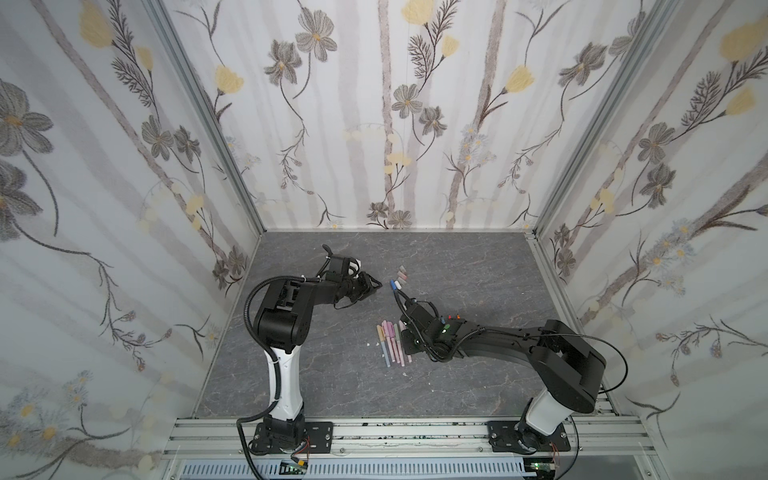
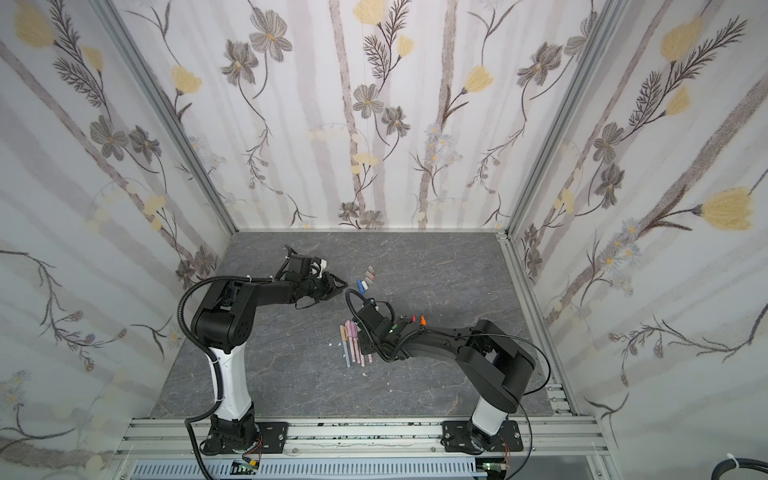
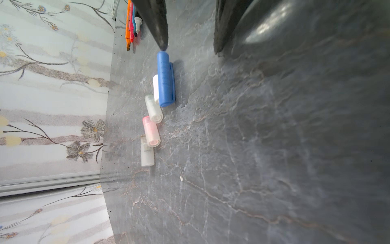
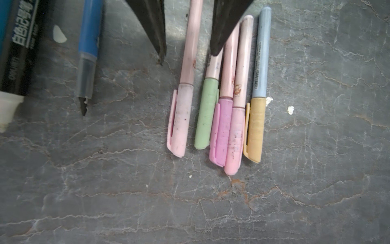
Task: Remove pen caps from pens
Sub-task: Pick up the pen from the center of the table.
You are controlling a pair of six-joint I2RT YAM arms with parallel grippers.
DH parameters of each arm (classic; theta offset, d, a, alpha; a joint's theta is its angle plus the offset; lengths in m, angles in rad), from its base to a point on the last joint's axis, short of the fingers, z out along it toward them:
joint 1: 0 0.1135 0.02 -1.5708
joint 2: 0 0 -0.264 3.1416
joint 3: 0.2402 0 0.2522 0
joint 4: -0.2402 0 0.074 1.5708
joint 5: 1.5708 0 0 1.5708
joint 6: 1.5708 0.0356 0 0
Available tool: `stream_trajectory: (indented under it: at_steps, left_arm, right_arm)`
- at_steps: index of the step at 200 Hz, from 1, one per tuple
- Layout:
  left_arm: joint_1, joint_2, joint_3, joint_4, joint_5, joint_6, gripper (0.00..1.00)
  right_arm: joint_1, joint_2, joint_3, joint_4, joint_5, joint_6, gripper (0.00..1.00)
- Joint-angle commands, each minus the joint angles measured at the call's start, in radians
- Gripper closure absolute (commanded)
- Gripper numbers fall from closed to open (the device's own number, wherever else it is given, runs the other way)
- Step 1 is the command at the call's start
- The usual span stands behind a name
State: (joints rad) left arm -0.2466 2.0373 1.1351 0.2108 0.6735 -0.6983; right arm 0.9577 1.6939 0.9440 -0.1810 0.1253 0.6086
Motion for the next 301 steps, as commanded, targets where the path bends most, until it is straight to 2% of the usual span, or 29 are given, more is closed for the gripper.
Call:
stream_trajectory:
  at_steps: [1,82,134,173,234,301]
  left_arm:
    - [0.005,-0.053,-0.02,-0.042,-0.007,0.05,0.64]
    - [0.009,-0.169,-0.075,-0.05,0.026,0.049,0.64]
    - [0.01,-0.211,-0.074,-0.077,0.039,0.057,0.64]
    - [0.0,-0.247,-0.087,-0.106,0.072,0.074,0.64]
    - [-0.113,-0.322,-0.128,-0.134,0.093,0.059,0.63]
    - [-0.237,-0.348,-0.214,0.073,0.101,-0.11,0.61]
  right_arm:
    - [0.005,0.016,0.013,-0.005,0.004,-0.003,0.65]
    - [0.016,0.111,0.036,-0.083,0.045,-0.001,0.69]
    - [0.019,0.111,0.015,-0.09,0.046,0.003,0.89]
    - [0.014,0.051,0.006,-0.098,0.061,-0.013,0.96]
    - [-0.056,-0.162,-0.026,-0.049,0.02,-0.045,1.0]
    - [-0.154,-0.214,-0.033,-0.022,-0.026,-0.049,1.0]
